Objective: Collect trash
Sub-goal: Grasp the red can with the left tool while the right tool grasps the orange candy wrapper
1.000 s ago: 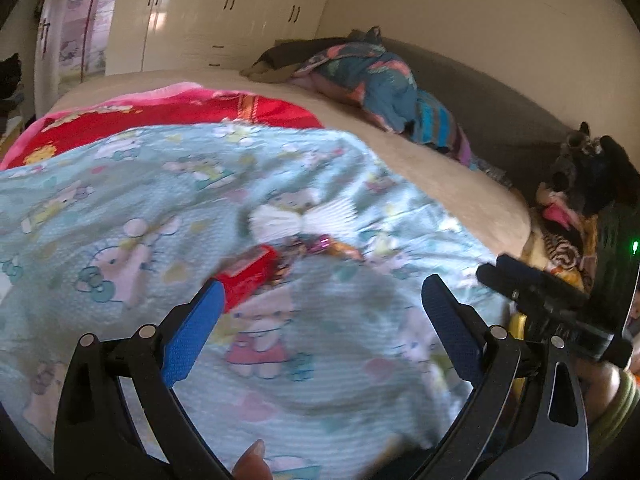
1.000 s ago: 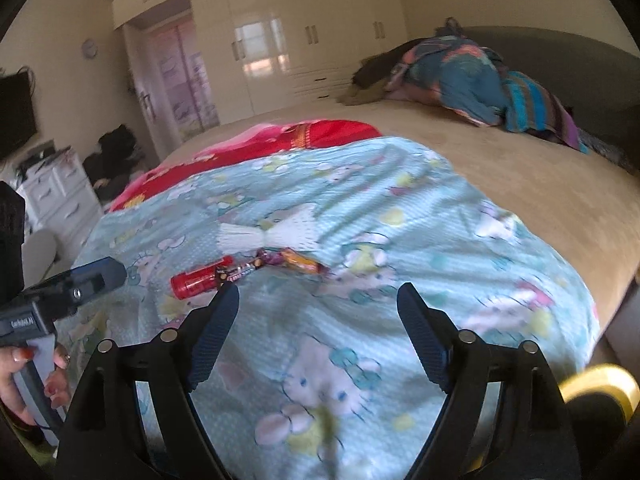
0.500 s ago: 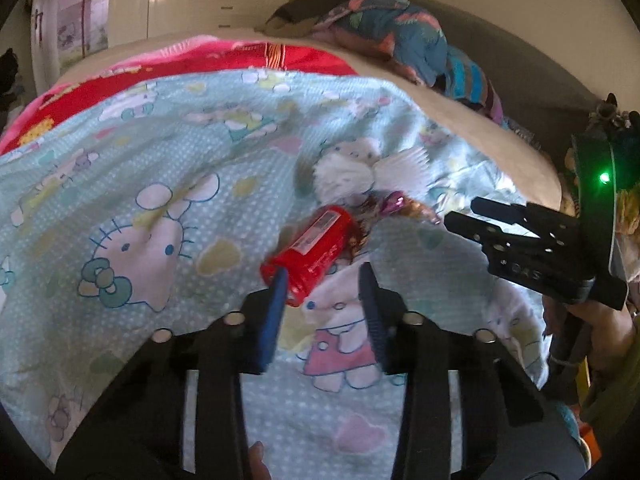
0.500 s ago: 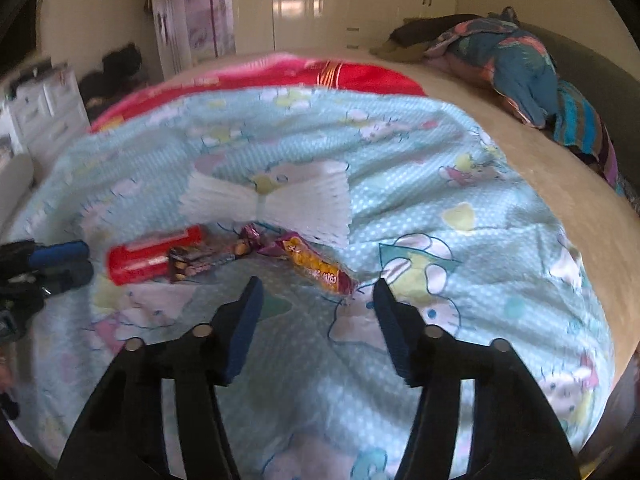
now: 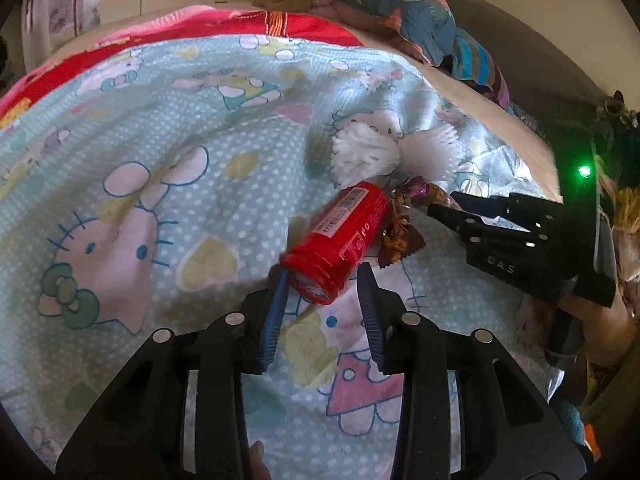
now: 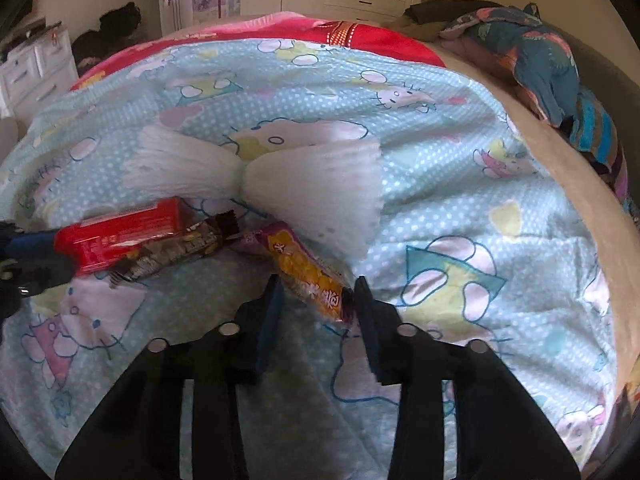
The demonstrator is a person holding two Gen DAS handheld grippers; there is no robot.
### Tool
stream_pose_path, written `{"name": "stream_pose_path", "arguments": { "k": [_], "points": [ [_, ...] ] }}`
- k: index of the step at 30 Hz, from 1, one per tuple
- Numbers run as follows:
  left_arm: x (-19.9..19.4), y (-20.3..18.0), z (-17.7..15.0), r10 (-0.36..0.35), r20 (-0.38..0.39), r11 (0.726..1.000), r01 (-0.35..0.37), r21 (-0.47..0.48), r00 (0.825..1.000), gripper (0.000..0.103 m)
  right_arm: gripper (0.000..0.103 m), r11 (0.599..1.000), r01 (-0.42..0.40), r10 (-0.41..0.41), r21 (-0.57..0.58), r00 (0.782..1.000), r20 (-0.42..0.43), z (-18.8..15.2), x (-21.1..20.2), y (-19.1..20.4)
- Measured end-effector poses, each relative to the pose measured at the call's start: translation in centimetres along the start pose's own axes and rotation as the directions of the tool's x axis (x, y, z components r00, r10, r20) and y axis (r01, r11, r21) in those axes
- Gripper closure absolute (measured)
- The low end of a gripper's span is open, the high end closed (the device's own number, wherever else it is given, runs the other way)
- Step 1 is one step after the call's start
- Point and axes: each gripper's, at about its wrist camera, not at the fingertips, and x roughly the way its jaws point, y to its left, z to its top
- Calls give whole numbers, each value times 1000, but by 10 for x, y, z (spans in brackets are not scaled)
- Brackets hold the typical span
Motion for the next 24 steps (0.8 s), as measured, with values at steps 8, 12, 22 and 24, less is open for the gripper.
{"name": "stream_pose_path", "arguments": {
  "k": [8, 12, 22, 24],
  "points": [
    [11, 7, 3, -100, 14, 993, 101, -60, 995, 51, 86, 993, -72, 65, 94, 995, 77, -26, -37, -5],
    [17, 8, 7, -128, 20, 989, 129, -78, 992, 46, 87, 982, -105, 86, 156, 988, 129, -42, -64, -11],
    [30, 31, 12, -227, 66, 933, 236, -270, 972, 46, 87, 951, -150, 90, 269, 971, 221, -87, -128, -20],
    [30, 28, 12, -218, 62, 937, 226, -266, 974, 47, 87, 949, -148, 86, 277, 971, 225, -93, -137, -21]
  ]
}}
